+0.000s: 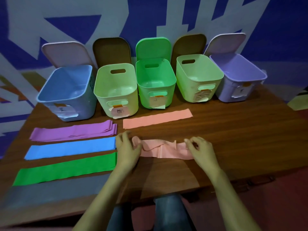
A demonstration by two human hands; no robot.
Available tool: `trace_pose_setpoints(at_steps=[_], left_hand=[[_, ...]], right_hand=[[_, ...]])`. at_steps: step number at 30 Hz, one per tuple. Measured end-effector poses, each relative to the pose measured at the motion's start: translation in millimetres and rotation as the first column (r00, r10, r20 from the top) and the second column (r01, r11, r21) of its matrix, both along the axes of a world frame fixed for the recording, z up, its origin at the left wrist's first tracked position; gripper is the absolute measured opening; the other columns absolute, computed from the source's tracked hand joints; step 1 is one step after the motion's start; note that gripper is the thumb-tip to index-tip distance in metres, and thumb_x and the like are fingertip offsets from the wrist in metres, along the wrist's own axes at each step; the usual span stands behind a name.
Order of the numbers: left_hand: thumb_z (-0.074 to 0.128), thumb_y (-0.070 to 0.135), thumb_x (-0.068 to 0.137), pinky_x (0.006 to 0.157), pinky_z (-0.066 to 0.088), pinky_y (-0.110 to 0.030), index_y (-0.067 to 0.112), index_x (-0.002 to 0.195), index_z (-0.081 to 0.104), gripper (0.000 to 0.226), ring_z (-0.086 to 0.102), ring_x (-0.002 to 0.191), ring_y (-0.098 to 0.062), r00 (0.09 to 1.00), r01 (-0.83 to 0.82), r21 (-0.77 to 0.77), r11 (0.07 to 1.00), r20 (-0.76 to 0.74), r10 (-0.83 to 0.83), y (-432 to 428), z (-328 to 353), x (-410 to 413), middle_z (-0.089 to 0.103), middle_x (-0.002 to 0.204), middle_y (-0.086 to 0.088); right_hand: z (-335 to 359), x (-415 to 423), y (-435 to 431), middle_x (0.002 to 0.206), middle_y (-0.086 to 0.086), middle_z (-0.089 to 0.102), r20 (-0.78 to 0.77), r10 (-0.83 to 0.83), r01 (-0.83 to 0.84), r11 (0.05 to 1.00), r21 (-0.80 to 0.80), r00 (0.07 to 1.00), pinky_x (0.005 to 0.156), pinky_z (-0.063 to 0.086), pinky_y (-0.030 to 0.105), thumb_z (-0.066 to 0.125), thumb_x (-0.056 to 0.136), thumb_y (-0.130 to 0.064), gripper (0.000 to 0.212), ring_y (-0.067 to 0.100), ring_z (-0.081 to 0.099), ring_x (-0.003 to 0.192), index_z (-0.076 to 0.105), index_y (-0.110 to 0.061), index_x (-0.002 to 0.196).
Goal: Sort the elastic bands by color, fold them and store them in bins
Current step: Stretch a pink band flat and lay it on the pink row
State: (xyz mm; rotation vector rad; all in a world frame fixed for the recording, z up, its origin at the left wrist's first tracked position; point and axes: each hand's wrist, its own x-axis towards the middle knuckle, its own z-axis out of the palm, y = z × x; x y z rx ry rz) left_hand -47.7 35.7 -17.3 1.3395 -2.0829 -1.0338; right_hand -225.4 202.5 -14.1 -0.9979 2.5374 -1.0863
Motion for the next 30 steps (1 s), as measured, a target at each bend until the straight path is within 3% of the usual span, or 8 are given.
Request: trace_pose_setpoints(at_steps=[2, 6, 9, 12, 19, 26, 28, 30], left_hand=[[0.066, 0.014, 0.082, 0.105, 0.037, -0.037, 0.014, 0.130, 0.039, 0.055, 0.036, 0.127, -0.025, 0.999, 0.039, -0.073, 0.997, 0.028, -0.037, 11, -4, 0, 0.030, 0.135, -0.009], [0.070, 0.024, 0.079, 0.104, 0.033, -0.036, 0.016, 0.133, 0.036, 0.065, 0.030, 0.127, -0.025, 0.988, 0.046, -0.133, 0.990, 0.155, -0.025, 27, -14, 1, 0.028, 0.135, -0.008], [0.069, 0.035, 0.080, 0.104, 0.027, -0.040, 0.010, 0.139, 0.030, 0.075, 0.027, 0.127, -0.030, 0.962, -0.062, -0.129, 0.990, 0.257, 0.094, 27, -18, 1, 0.027, 0.138, -0.012], [0.067, 0.041, 0.081, 0.101, 0.029, -0.040, 0.006, 0.135, 0.032, 0.073, 0.031, 0.123, -0.031, 0.928, -0.112, -0.122, 0.986, 0.343, 0.148, 24, -21, 1, 0.032, 0.135, -0.014], [0.061, 0.038, 0.086, 0.095, 0.031, -0.037, 0.015, 0.113, 0.053, 0.037, 0.041, 0.116, -0.028, 0.916, -0.043, -0.069, 0.997, 0.396, 0.067, 15, -15, -3, 0.049, 0.122, -0.009], [0.054, 0.012, 0.089, 0.067, 0.040, -0.024, 0.012, 0.097, 0.046, 0.011, 0.051, 0.087, -0.021, 0.947, -0.172, -0.012, 0.985, -0.277, 0.162, 19, 31, -3, 0.051, 0.098, -0.008], [0.057, 0.002, 0.084, 0.065, 0.038, -0.010, 0.014, 0.092, 0.046, 0.018, 0.050, 0.080, -0.008, 0.920, -0.080, -0.237, 0.968, -0.392, -0.020, 26, 47, -4, 0.052, 0.091, -0.005], [0.061, 0.006, 0.080, 0.071, 0.037, -0.005, 0.017, 0.093, 0.048, 0.021, 0.047, 0.086, 0.002, 0.909, 0.170, -0.465, 0.869, -0.266, -0.320, 31, 52, -6, 0.050, 0.094, 0.001]], right_hand=[[2, 0, -10, 0.104, -0.004, 0.056, -0.082, -0.008, 0.010, 1.000, 0.019, 0.997, 0.080, 0.050, 0.030, 0.062, 0.087, -0.025, 0.008, 0.015, 0.055, 0.100, 0.062, -0.023, 0.095], [6, 4, -33, 0.130, -0.006, 0.046, 0.020, 0.131, -0.133, 0.978, 0.162, 0.991, 0.092, 0.045, 0.029, 0.063, 0.087, -0.033, 0.038, 0.014, 0.044, 0.119, 0.053, -0.030, 0.123], [-1, 9, -43, 0.129, -0.001, 0.047, 0.008, 0.142, -0.138, 0.947, 0.290, 0.990, 0.093, 0.042, 0.030, 0.062, 0.087, -0.034, 0.037, 0.018, 0.043, 0.120, 0.054, -0.025, 0.122], [-5, 15, -43, 0.125, 0.006, 0.044, -0.060, -0.061, 0.071, 0.980, 0.188, 0.996, 0.082, 0.039, 0.023, 0.062, 0.088, -0.027, 0.033, 0.021, 0.043, 0.118, 0.051, -0.015, 0.117], [-14, 18, -39, 0.121, 0.005, 0.043, -0.068, -0.060, 0.073, 0.975, 0.212, 0.996, 0.091, 0.038, 0.026, 0.061, 0.090, -0.027, 0.019, 0.019, 0.038, 0.119, 0.063, -0.010, 0.095], [14, 12, -35, 0.101, -0.006, 0.046, 0.115, -0.136, 0.157, 0.969, -0.191, 0.984, 0.077, 0.041, 0.024, 0.059, 0.088, -0.020, 0.008, 0.013, 0.048, 0.097, 0.056, -0.020, 0.081], [23, 7, -34, 0.094, -0.004, 0.054, 0.175, -0.152, 0.195, 0.944, -0.264, 0.973, 0.068, 0.042, 0.022, 0.057, 0.089, -0.018, 0.005, 0.013, 0.053, 0.089, 0.056, -0.016, 0.085], [27, 1, -31, 0.085, -0.005, 0.057, 0.214, -0.194, 0.253, 0.922, -0.295, 0.957, 0.069, 0.045, 0.026, 0.056, 0.090, -0.018, 0.004, 0.014, 0.055, 0.085, 0.055, -0.015, 0.087]])
